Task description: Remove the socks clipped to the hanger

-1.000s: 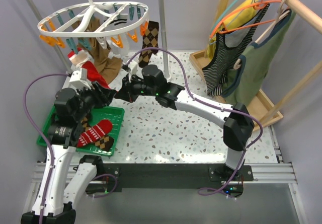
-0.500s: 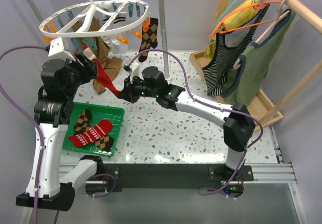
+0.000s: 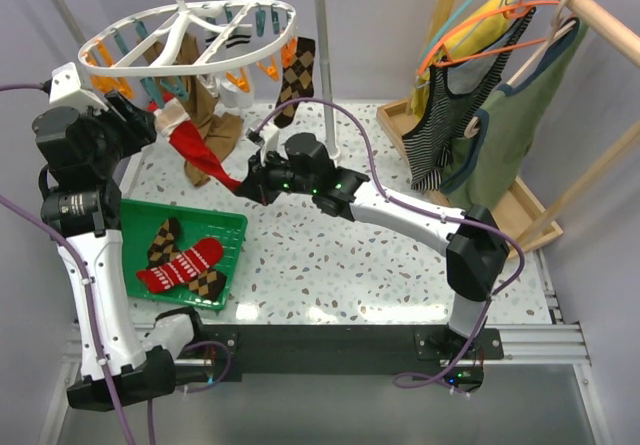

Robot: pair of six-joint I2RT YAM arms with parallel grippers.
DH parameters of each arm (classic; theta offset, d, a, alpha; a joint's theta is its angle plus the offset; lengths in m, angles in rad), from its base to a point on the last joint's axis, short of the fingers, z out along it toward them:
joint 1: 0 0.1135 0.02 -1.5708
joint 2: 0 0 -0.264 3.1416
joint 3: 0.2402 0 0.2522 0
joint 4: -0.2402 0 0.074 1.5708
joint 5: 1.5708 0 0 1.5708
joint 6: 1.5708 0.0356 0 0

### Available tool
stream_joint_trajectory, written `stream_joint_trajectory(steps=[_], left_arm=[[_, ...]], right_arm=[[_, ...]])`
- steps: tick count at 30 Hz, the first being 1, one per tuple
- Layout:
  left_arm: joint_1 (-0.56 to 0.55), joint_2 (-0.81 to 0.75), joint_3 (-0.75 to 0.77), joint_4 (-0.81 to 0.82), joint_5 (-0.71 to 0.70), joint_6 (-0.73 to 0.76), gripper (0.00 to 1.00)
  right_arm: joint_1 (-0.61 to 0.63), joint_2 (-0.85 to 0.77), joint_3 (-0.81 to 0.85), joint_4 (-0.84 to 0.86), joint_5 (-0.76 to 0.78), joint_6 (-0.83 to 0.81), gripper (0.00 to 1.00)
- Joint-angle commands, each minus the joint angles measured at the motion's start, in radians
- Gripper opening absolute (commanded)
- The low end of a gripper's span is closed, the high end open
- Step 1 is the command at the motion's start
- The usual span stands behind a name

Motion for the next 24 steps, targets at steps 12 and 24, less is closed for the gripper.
stream_joint_trajectory(steps=[12,24], left_arm=[[0.232,0.064,-0.032,0.329,0.553,-0.136,0.61],[0.238,0.094,-0.061,0.495,0.690,-0.210,0.71]], right_arm=[[-0.012,-0.082,-0.028,0.059,-0.051,0.001,0.00],[-0.012,-0.070,-0.011,0.060,-0.059,0.005,0.00]])
